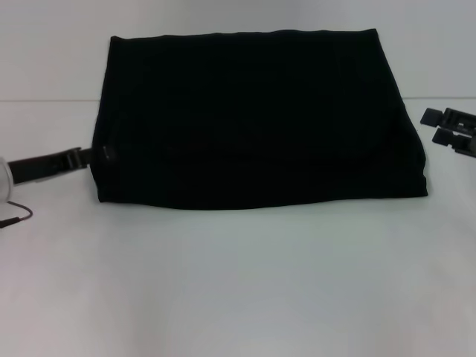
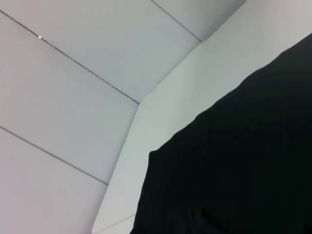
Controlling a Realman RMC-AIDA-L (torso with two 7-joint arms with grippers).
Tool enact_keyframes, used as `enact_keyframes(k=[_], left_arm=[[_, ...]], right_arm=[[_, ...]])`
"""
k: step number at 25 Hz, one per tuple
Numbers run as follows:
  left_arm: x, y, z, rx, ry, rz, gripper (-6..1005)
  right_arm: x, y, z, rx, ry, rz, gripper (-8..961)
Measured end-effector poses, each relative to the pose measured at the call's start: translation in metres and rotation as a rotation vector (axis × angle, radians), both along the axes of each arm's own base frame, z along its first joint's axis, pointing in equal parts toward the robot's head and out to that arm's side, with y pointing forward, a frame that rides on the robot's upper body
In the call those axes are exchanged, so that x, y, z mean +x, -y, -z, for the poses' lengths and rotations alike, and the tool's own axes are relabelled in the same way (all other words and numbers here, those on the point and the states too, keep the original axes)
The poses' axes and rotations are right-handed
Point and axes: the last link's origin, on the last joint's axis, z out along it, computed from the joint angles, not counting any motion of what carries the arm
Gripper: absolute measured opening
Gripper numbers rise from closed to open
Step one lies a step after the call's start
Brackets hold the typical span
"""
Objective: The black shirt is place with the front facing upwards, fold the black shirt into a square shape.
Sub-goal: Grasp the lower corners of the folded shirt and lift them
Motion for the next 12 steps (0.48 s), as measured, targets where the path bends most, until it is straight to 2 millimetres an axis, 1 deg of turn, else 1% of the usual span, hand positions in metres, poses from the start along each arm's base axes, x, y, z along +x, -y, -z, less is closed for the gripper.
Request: enact_keyframes(k=[8,12], left_arm=[[-0.003,0.009,0.018,-0.063,0.003,-0.006,773],[-0.002,0.009,0.021,-0.072,0.001,0.0,756]], right_arm=[[-0.001,-0.005,-0.006,0.015,0.008,0.002,744],[0.0,-0.005,-0.007,0.019,0.009,0.008,744]])
